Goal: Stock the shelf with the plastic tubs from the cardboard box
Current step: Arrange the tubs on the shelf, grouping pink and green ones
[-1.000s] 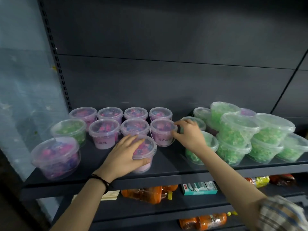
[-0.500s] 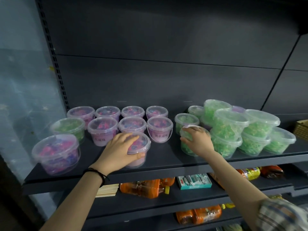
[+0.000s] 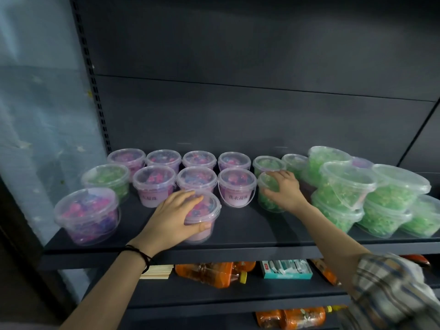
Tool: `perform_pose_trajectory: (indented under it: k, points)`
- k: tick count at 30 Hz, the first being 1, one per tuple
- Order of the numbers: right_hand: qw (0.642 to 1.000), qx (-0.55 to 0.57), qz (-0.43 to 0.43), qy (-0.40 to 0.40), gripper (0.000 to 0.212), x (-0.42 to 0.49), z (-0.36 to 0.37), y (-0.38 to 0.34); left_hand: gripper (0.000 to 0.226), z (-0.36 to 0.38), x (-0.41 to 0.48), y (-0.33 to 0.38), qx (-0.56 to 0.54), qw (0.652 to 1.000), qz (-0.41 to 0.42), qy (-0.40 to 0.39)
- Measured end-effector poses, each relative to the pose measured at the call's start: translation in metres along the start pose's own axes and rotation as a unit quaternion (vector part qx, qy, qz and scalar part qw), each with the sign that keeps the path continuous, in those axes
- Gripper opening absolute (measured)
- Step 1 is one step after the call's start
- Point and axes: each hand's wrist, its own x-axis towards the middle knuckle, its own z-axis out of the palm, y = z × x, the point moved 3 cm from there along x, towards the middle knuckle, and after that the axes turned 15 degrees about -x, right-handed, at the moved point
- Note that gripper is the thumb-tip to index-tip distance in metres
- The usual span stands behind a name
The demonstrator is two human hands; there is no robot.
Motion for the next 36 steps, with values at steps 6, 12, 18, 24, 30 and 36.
perform_pose_trajectory:
  k: [6, 12, 18, 24, 30, 36]
  points:
    - [0.988, -0.050, 0.108, 0.097, 0.052, -0.018, 0.005, 0.012, 0.094, 0.000, -0.001, -0.001, -0.034, 0.999, -0.006, 0.012]
    - [0.993, 0.047, 0.102, 0.024, 0.051, 0.005, 0.010, 0.022, 0.081, 0.000, 0.001, -0.002, -0.040, 0.999, -0.019, -0.005]
    - [0.992, 0.077, 0.075, 0.062, 0.041, 0.007, 0.006, -0.002, 0.082, 0.000, -0.001, -0.004, -0.055, 0.998, 0.006, 0.018]
    - [0.962, 0.201, -0.180, 0.045, 0.033, -0.018, -0.018, -0.129, 0.056, -0.016, -0.003, -0.008, -0.198, 0.980, -0.010, 0.028]
    - [0.945, 0.110, -0.303, -0.045, 0.033, -0.039, -0.006, -0.188, 0.039, -0.126, -0.001, -0.061, -0.005, 0.958, -0.088, 0.272]
    - [0.939, 0.152, -0.306, -0.035, 0.033, -0.046, -0.001, -0.186, 0.111, -0.153, 0.008, -0.142, -0.052, 0.921, -0.376, 0.085]
